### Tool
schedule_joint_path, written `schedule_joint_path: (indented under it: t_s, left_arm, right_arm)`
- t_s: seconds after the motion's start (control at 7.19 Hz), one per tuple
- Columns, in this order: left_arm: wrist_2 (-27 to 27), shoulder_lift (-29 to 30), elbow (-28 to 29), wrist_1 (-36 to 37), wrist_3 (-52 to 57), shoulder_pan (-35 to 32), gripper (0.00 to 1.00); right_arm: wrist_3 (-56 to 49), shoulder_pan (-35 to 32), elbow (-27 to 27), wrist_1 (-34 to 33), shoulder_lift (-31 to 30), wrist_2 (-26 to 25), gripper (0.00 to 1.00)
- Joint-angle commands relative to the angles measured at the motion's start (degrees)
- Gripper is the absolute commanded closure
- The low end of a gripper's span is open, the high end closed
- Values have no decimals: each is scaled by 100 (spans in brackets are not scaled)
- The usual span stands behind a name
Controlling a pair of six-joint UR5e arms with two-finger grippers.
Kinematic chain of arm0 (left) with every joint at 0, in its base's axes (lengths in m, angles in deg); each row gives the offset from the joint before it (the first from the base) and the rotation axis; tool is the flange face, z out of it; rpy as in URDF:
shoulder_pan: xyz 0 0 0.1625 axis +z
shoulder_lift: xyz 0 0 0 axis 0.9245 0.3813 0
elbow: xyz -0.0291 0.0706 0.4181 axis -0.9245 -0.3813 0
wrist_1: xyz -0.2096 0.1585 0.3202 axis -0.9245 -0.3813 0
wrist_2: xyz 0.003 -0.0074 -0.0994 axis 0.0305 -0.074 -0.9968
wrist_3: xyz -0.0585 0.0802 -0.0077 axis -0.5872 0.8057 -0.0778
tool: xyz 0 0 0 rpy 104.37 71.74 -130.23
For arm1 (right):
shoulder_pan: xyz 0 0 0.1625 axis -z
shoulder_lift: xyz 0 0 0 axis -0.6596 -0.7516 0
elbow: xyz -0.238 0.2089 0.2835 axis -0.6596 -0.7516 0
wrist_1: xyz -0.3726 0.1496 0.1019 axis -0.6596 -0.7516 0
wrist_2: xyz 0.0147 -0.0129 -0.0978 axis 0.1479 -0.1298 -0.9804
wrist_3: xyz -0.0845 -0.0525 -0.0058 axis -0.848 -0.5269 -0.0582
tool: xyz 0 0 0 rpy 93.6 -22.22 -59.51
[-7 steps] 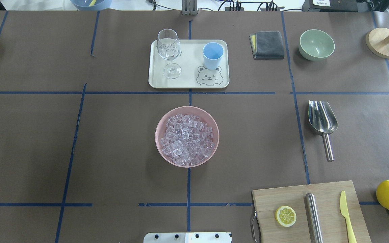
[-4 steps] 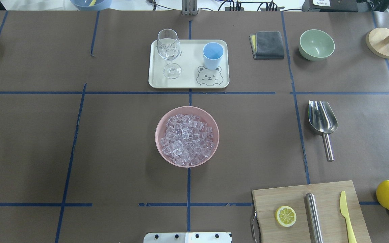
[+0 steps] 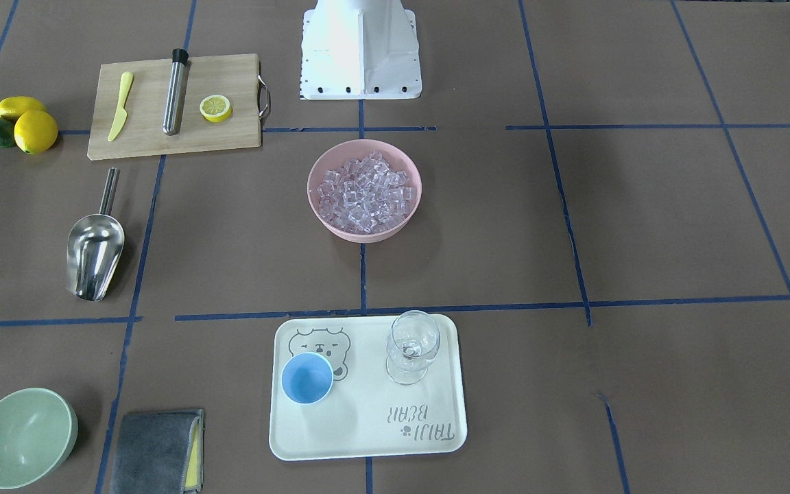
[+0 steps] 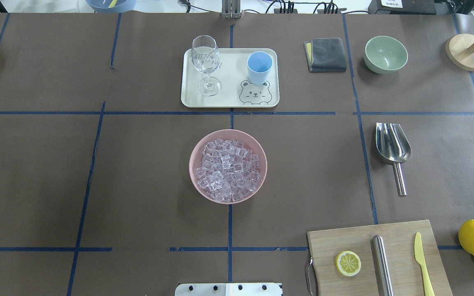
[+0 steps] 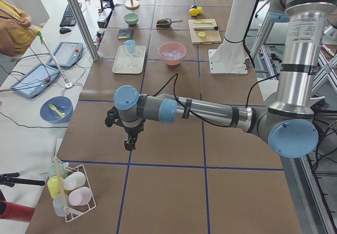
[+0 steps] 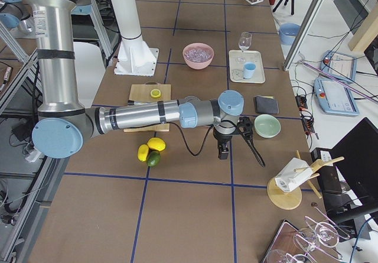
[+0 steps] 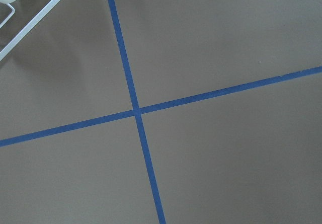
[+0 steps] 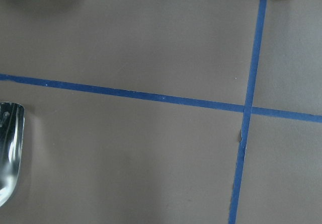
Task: Put ice in cup with scoop
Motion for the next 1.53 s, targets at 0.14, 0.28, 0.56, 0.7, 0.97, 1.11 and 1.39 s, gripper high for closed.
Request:
schedule_joint_path:
  t_s: [0.14, 0.28, 0.56, 0.7, 0.97, 1.11, 1.39]
  left_arm:
    - [-44, 8, -74, -401, 0, 23, 0]
    - [-393, -9, -83, -804, 9, 49, 0]
    - [-660, -18, -57, -1378, -114, 75, 0]
    - [-634, -18, -135, -1380, -114, 67, 0]
    - [-660, 44, -248, -2173, -1230, 84, 0]
    - [-695, -165, -320, -2797, -1874, 119, 0]
    - [-695, 233, -312, -3058, -2302, 1350, 0]
  right_arm:
    - [44, 273, 19, 481, -42, 27, 0]
    - [27, 309, 28, 510, -78, 10, 0]
    - [262, 546, 219, 615, -8, 1, 0]
    - [534, 547, 325, 772, -8, 1, 0]
    - [1262, 608, 432, 897, -25, -34, 0]
    - [1335, 608, 519, 923, -95, -61, 0]
    - [1354, 652, 502, 923, -96, -52, 0]
